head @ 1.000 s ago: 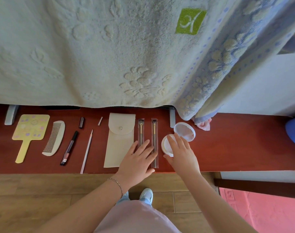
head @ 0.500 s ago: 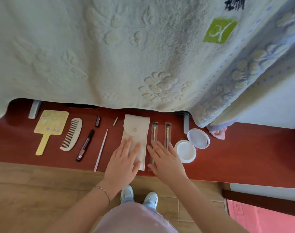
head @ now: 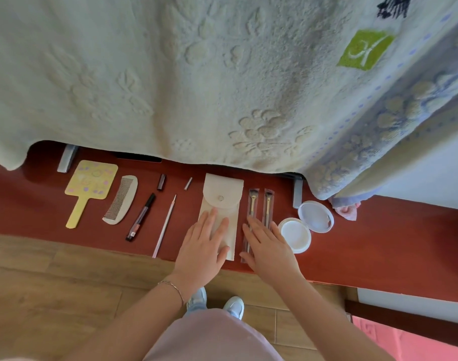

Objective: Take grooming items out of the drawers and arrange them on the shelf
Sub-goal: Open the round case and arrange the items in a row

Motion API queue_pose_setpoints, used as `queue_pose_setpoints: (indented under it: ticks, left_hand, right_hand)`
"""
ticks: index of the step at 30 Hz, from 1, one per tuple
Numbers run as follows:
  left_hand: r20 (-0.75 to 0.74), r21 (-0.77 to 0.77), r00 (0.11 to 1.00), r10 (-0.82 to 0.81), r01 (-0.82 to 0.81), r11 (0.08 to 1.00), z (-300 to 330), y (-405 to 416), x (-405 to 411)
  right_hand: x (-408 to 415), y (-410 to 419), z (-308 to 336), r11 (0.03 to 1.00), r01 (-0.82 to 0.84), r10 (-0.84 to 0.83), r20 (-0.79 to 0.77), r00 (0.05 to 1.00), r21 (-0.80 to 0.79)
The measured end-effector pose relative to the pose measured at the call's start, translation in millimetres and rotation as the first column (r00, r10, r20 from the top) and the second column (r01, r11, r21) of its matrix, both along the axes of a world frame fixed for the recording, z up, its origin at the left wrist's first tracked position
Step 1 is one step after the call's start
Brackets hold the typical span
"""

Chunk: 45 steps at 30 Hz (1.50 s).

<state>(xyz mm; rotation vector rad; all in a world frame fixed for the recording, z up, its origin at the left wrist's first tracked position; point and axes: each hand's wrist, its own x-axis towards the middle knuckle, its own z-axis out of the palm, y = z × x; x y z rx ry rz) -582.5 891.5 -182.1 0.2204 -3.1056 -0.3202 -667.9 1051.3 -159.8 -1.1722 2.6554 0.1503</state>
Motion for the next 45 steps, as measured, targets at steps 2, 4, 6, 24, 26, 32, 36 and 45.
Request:
queue_pose_setpoints:
  ticks: [2,4,6,24,26,32,36,45]
  left_hand:
    - [-0.019,-0.003,1.0,-0.004,0.004,1.0,1,-2,1]
    - [-0.029,-0.012,1.0,0.002,-0.003,1.0,4,-5,4]
    - [-0.031,-0.009,0.998,0.047,-0.047,0.999,9,-12,8]
    - [0.017,0.072,0.955,0.298,-0.298,0.952,8,-67,46]
    - [0.018,0.074,0.955,0.295,-0.295,0.953,5,-66,44]
    - [-0.011,0.144,0.956,0.292,-0.287,0.947,1,-61,40]
    - [-0.031,0.195,0.955,0.294,-0.283,0.939,-1,-61,38]
    - [-0.023,0.235,0.961,0.277,-0.264,0.936,-2,-55,36]
  right_hand:
    - [1,1,2,0.998,0.034,-0.033,0.006,0.999,-0.049]
    - [1,0,6,0.994,0.055,-0.054,0.012,0.998,-0.095]
    - [1,-1,8,0.99,0.047,-0.044,0.028,0.999,-0.13]
    - [-50,-134,31,0.934,-0.311,0.312,-0.02,0.95,-0.176]
    - [-56,-146,24,0.932,-0.338,0.339,-0.017,0.941,-0.131]
    - [-69,-156,6,0.91,-0.409,0.406,-0.043,0.913,-0.065]
    - [-74,-161,-8,0.889,-0.438,0.431,-0.077,0.899,-0.132]
    - [-80,-162,-21,0.826,-0.48,0.449,-0.171,0.877,-0.295]
